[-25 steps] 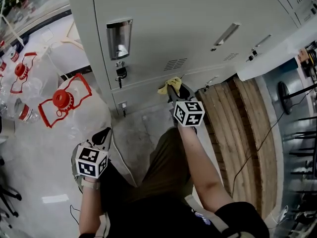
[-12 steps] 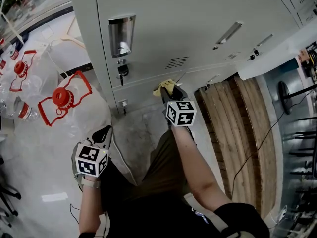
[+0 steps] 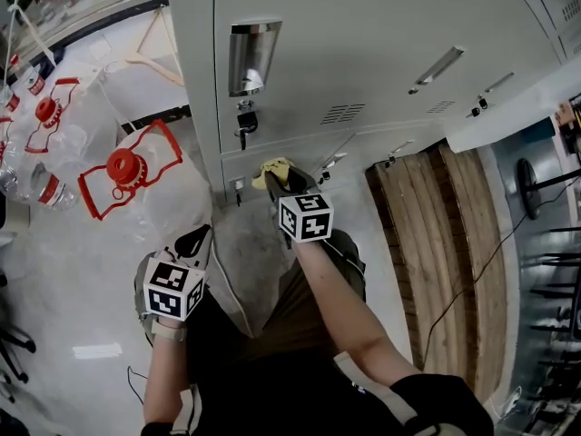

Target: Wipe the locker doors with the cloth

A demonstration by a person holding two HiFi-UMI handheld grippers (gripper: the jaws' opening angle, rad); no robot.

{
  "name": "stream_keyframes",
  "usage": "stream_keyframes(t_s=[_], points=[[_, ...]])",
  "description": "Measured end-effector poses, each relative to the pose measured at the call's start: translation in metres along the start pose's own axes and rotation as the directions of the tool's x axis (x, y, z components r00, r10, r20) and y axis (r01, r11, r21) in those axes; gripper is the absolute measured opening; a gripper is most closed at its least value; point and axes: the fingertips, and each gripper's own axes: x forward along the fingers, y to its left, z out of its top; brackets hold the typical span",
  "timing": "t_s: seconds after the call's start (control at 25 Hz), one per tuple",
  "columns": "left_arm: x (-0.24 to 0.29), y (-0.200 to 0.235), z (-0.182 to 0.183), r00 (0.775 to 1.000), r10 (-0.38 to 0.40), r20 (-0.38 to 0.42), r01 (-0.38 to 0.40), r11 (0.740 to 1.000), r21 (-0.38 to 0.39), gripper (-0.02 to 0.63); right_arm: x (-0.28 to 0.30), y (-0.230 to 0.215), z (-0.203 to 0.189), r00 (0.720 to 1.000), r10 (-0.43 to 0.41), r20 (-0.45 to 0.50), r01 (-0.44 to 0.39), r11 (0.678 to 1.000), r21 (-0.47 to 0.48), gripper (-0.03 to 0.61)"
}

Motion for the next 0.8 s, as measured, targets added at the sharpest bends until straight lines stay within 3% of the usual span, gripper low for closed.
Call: stream_keyframes(t_s=[0.28,0.56,0.8], points=[[-0.001,0.001,-0.003,1.0,0.005,-0.011,-0.005,1.0,0.008,0.008,0.012,0.05,0.0,0.994,0.105,0.013,-0.105,0.994,0.028,0.149],[-0.003,0.002,-0.007,0.999,0.021,-0.03,-0.02,0.999,0.028,0.008,0.021,0.095,-0.002,0.979,0.202,-0.001,-0.202,0.979,-0.011,0.149],[0.0,0.001,-0.012,0.997,0.03,-0.064,-0.026,0.998,0.055,0.008,0.031,0.114,-0.014,0.972,0.235,-0.03,-0.236,0.971,-0.046,0.149]])
